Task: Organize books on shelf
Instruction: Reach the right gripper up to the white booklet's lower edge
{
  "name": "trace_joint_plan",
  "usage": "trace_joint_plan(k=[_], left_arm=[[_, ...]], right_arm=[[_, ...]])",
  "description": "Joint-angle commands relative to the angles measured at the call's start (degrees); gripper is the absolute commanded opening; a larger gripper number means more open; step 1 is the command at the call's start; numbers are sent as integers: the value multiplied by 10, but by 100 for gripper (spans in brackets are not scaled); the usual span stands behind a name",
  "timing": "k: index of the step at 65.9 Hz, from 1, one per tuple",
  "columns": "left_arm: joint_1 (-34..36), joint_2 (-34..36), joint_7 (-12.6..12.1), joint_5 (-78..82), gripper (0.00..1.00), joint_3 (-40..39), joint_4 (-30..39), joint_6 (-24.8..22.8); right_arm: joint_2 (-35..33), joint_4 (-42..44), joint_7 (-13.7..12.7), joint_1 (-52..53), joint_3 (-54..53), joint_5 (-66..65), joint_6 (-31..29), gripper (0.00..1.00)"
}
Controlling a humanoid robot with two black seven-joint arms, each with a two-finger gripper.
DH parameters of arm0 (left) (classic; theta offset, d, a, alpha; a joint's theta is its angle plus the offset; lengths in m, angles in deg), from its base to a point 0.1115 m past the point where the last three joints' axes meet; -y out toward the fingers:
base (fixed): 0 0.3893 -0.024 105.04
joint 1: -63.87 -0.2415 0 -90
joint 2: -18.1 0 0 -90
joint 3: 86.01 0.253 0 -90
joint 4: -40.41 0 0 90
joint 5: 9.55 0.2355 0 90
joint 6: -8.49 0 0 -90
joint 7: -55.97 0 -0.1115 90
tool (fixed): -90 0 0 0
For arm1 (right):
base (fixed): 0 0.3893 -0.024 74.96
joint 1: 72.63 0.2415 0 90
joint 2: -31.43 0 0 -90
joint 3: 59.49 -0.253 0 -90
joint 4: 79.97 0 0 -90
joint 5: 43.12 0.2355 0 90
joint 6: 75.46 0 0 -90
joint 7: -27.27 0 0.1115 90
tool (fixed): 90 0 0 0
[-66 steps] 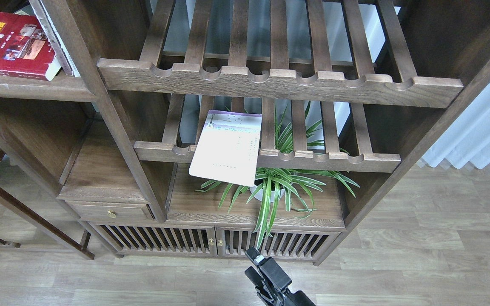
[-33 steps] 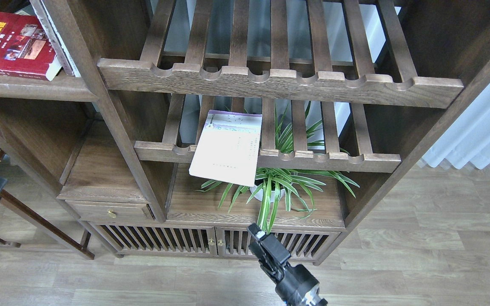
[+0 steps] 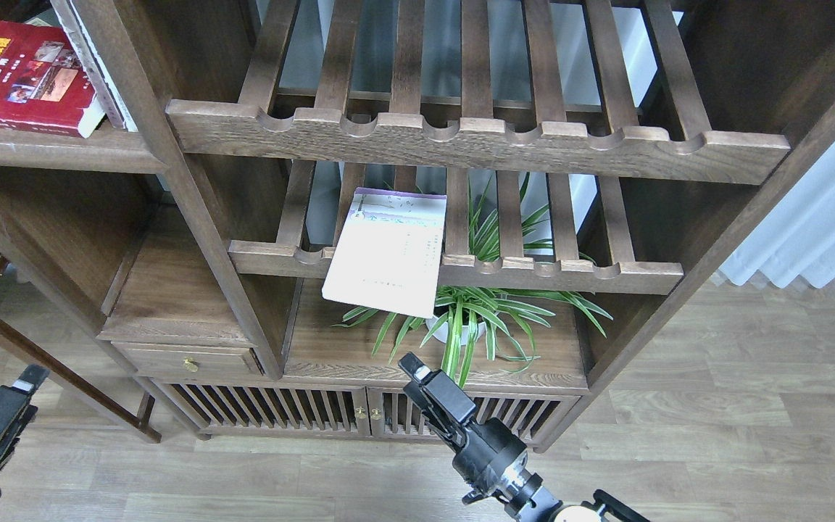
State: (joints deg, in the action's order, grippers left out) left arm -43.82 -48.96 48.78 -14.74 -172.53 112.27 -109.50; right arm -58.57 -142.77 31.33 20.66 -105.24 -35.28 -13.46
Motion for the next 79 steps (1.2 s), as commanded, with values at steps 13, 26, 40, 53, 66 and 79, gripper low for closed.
trace_joint_plan(k=[13,26,40,53,66,79], left_arm=[[0,0,1,-1,99,-4,-20,0],[0,2,1,-5,99,-12,-21,0],[0,4,1,-6,99,-26,-22,0],[0,5,1,-6,99,-28,-25,0],[0,5,1,-6,99,-31,-25,0],[0,5,1,-6,99,-31,-25,0]], right_arm=[[0,9,7,36,2,1,0,99],[0,34,7,54,20,1,0,99],[0,86,7,89,34,2,2,99],[0,95,8,122,50,7,29,99],[0,95,10,143,50,30,39,99],[0,95,9,151,51,44,79,96]])
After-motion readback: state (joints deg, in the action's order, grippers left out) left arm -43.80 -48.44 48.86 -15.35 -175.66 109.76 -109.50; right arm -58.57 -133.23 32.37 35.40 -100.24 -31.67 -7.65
